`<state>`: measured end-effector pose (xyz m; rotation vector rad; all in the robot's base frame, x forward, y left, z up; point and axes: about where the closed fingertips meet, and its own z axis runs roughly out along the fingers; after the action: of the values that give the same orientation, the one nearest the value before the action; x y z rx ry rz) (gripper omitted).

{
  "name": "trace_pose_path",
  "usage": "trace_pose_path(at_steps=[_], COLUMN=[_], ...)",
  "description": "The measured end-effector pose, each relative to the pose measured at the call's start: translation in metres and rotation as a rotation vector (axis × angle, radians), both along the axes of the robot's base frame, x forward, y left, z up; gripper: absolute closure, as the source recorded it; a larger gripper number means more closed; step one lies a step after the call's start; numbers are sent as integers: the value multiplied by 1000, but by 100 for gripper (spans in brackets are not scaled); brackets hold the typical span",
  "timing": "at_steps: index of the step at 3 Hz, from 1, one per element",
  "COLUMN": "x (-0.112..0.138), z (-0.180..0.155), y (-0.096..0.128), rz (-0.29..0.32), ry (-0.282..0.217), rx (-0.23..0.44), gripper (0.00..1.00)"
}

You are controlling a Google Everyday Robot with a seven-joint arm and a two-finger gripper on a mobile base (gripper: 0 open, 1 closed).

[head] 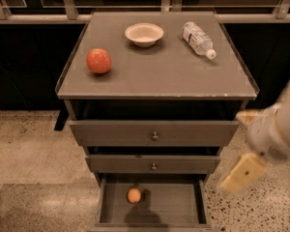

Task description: Pick orange from bottom drawer and place on counter

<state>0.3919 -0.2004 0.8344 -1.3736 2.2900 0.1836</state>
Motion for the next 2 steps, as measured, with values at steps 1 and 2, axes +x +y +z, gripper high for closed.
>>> trace_pose_path(at_steps=[1, 2], x=[-5, -8], z=[-31, -29], y=[-2, 0], rz=[-30, -29], ry=[5, -3], rx=[2, 3], gripper=[0, 0])
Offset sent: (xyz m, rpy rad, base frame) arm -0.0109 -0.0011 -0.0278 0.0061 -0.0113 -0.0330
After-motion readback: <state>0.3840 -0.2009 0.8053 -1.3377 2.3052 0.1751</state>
